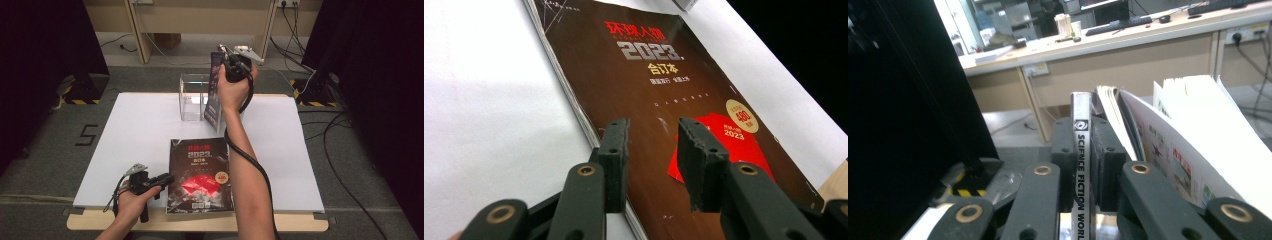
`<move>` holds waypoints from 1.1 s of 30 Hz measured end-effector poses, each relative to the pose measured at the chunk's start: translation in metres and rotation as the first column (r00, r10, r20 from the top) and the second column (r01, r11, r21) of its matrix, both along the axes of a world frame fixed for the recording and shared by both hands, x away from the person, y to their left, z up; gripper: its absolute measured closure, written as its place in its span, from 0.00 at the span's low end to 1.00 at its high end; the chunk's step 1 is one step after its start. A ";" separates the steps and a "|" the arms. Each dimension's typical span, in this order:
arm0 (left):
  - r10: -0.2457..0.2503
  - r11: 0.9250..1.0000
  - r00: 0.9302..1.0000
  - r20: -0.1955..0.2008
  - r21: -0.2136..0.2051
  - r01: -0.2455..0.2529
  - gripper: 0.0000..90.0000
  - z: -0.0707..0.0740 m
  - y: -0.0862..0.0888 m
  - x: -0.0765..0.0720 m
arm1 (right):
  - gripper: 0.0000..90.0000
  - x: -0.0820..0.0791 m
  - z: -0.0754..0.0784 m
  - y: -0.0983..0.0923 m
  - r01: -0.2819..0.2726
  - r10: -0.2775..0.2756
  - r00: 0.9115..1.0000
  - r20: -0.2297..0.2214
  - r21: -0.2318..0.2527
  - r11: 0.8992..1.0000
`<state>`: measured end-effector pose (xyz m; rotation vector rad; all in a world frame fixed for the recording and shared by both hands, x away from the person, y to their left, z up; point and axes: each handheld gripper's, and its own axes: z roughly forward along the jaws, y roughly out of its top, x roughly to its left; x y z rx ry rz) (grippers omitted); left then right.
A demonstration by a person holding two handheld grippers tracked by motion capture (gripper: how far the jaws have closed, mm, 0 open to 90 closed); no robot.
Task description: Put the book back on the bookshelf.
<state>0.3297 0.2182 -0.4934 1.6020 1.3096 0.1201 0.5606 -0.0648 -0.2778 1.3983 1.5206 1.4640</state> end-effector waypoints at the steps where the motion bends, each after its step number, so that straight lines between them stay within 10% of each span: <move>1: 0.000 1.000 1.000 -0.001 -0.002 0.000 0.72 0.000 0.000 0.000 | 0.92 -0.007 -0.001 0.002 -0.001 0.001 1.000 0.010 -0.020 1.000; 12: -0.001 1.000 1.000 -0.002 -0.010 0.001 0.72 0.001 -0.001 0.000 | 0.89 -0.065 -0.002 -0.006 -0.047 0.045 0.999 -0.017 -0.144 0.988; 17: -0.004 1.000 1.000 -0.003 -0.004 0.004 0.72 0.001 -0.003 -0.001 | 0.87 -0.089 -0.008 -0.023 -0.085 0.077 0.994 -0.072 -0.112 0.990; 33: -0.003 1.000 1.000 -0.008 -0.004 0.003 0.72 0.001 -0.001 0.000 | 0.83 -0.078 0.005 -0.026 -0.109 0.063 0.960 -0.274 -0.155 0.982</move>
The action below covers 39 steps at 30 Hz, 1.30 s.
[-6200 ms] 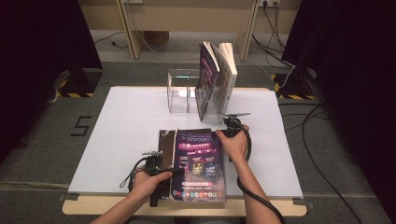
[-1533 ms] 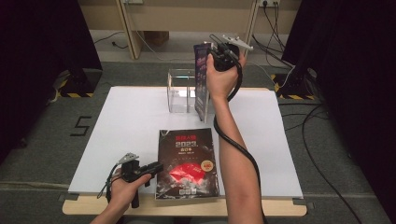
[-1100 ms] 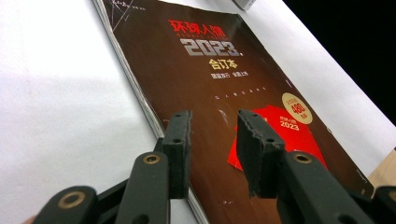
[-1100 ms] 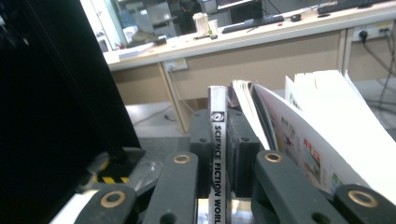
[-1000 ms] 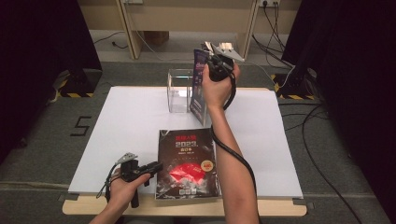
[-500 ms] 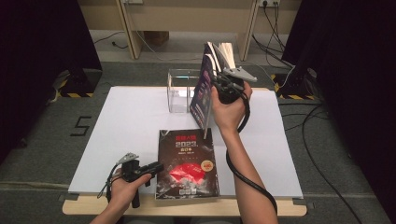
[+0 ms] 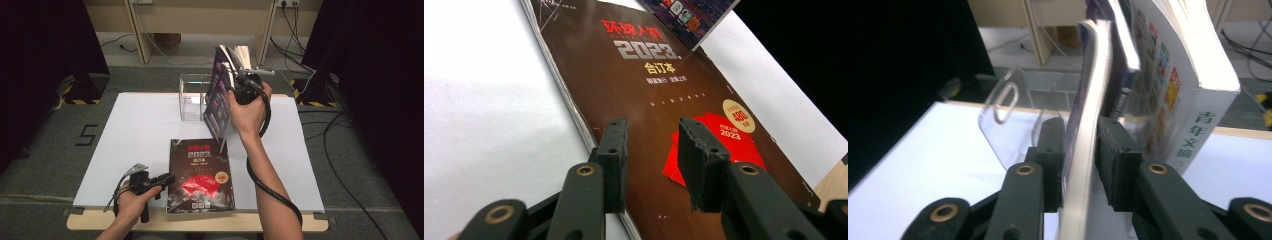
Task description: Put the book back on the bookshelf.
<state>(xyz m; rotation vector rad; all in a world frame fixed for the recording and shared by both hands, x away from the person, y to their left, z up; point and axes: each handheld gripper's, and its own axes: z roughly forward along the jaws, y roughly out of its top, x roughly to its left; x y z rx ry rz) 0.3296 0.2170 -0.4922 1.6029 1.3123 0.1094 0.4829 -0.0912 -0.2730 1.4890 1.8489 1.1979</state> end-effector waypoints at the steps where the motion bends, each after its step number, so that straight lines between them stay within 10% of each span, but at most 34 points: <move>1: 0.000 1.000 1.000 0.000 0.000 0.000 0.72 0.000 0.000 0.000 | 0.83 0.000 0.000 0.000 0.000 0.000 1.000 0.000 0.000 1.000; 11: 0.002 1.000 1.000 -0.003 0.000 -0.002 0.72 -0.001 0.000 0.000 | 0.92 0.006 -0.002 0.003 -0.016 0.013 0.999 -0.049 -0.041 0.999; 39: 0.010 1.000 1.000 -0.003 0.000 -0.010 0.72 -0.002 0.003 0.001 | 0.92 0.023 0.009 0.014 -0.020 0.018 0.995 0.099 0.022 1.000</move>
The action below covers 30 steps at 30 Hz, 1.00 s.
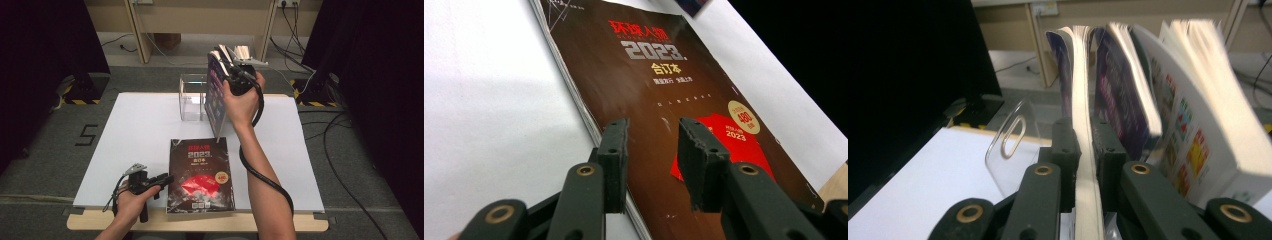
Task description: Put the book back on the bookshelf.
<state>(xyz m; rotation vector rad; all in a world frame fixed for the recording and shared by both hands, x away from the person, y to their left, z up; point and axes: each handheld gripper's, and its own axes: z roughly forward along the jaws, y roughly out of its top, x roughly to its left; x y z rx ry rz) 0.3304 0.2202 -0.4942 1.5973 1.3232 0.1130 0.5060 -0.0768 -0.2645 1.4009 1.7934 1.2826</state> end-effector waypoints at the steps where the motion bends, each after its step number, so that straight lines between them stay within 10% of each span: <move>1: -0.001 1.000 1.000 0.002 -0.001 0.001 0.72 0.000 0.000 0.000 | 0.92 0.003 0.001 0.002 0.015 -0.015 1.000 0.021 -0.005 1.000; 30: 0.000 1.000 1.000 0.006 0.010 0.000 0.72 0.000 0.001 0.000 | 0.92 0.033 -0.012 0.015 0.069 -0.069 0.996 0.053 -0.007 0.998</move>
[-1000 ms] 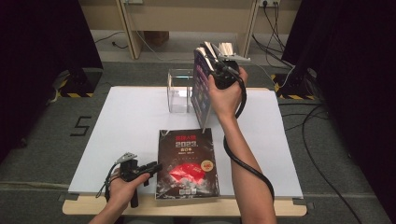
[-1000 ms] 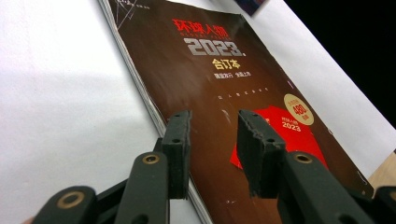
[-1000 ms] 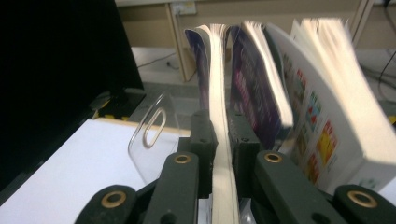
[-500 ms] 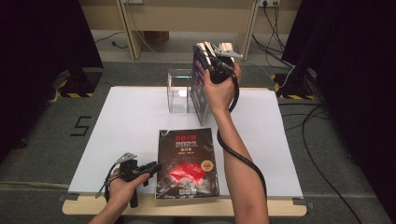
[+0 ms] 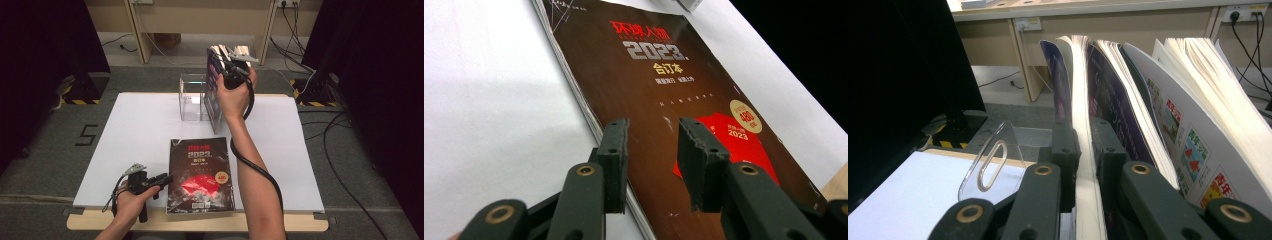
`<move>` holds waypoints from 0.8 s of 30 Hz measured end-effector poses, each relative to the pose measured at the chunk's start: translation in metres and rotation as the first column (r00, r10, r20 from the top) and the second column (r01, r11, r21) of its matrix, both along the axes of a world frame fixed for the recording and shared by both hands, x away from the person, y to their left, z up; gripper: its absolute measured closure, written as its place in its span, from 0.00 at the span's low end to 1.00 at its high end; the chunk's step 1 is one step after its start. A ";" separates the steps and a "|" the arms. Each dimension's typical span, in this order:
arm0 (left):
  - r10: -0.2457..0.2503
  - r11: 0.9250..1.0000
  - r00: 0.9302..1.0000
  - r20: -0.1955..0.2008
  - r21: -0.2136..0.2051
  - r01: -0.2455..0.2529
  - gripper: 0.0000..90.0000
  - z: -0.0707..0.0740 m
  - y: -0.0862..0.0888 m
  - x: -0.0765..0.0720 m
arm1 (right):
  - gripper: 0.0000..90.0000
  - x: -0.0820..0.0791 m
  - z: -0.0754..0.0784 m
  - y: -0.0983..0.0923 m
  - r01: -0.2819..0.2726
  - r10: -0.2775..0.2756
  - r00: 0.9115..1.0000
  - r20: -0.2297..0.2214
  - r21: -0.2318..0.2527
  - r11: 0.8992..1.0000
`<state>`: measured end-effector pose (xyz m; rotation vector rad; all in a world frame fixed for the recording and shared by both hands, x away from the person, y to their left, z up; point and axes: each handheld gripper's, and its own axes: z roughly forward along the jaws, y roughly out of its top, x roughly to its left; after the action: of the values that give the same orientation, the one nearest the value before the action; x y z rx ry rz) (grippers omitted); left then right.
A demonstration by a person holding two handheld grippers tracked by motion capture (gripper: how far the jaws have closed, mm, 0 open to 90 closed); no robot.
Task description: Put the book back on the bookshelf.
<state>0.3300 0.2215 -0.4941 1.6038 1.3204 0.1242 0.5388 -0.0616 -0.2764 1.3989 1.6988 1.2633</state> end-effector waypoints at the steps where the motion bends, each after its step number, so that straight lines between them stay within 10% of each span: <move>1: -0.002 1.000 1.000 0.000 -0.002 0.002 0.72 0.000 0.000 0.000 | 0.92 0.000 -0.001 0.000 0.003 -0.003 1.000 -0.002 0.000 1.000; 24: 0.000 1.000 1.000 -0.005 -0.003 0.000 0.72 -0.001 0.001 0.001 | 0.92 0.018 -0.013 0.007 0.047 -0.047 0.999 0.020 -0.013 0.999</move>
<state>0.3310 0.2226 -0.4950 1.6023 1.3236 0.1180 0.5572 -0.0543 -0.2895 1.4061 1.6483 1.2340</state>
